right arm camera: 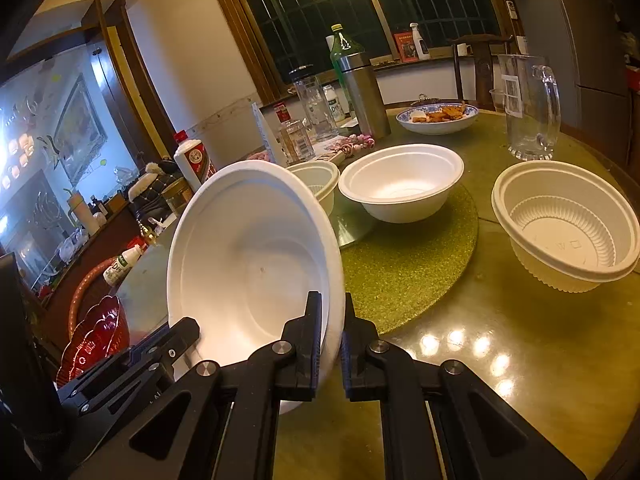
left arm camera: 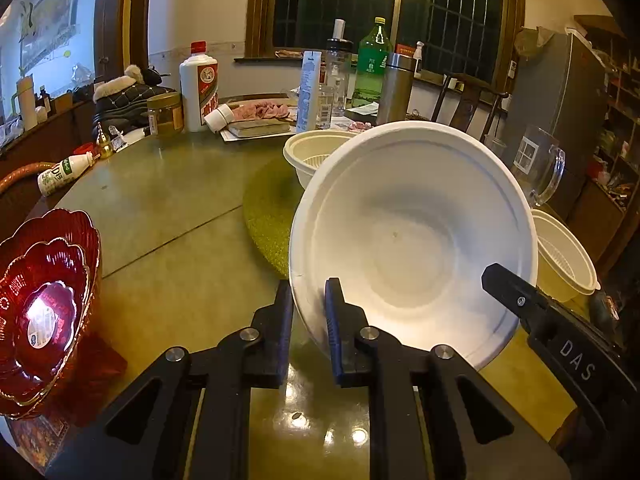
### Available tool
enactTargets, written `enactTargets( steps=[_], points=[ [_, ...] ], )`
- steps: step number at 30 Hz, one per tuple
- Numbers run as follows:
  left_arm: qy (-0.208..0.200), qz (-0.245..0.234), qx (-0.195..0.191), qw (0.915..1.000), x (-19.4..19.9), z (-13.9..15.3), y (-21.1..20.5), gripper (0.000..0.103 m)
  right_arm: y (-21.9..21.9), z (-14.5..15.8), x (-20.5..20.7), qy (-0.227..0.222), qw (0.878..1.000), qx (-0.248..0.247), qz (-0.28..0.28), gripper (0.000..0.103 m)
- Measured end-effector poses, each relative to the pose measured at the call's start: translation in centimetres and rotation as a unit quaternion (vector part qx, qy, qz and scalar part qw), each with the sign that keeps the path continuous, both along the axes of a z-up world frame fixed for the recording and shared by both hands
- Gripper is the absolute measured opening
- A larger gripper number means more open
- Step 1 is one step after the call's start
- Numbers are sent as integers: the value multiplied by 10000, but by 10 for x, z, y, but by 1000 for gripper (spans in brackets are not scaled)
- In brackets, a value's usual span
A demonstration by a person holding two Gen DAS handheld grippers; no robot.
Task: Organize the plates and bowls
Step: 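Hold the large white bowl tilted up with both grippers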
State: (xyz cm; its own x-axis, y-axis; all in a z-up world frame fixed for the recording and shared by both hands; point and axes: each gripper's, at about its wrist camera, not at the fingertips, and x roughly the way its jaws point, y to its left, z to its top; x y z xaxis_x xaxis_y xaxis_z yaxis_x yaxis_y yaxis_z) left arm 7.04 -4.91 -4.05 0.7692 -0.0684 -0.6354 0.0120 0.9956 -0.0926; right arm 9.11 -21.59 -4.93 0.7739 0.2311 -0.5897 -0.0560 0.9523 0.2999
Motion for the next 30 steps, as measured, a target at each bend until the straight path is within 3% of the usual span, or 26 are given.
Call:
enactTargets(
  steps=[30],
  points=[
    [21, 17, -12, 10000, 1, -1, 1, 14, 2, -3, -1, 23, 10000, -11, 11, 8]
  ],
)
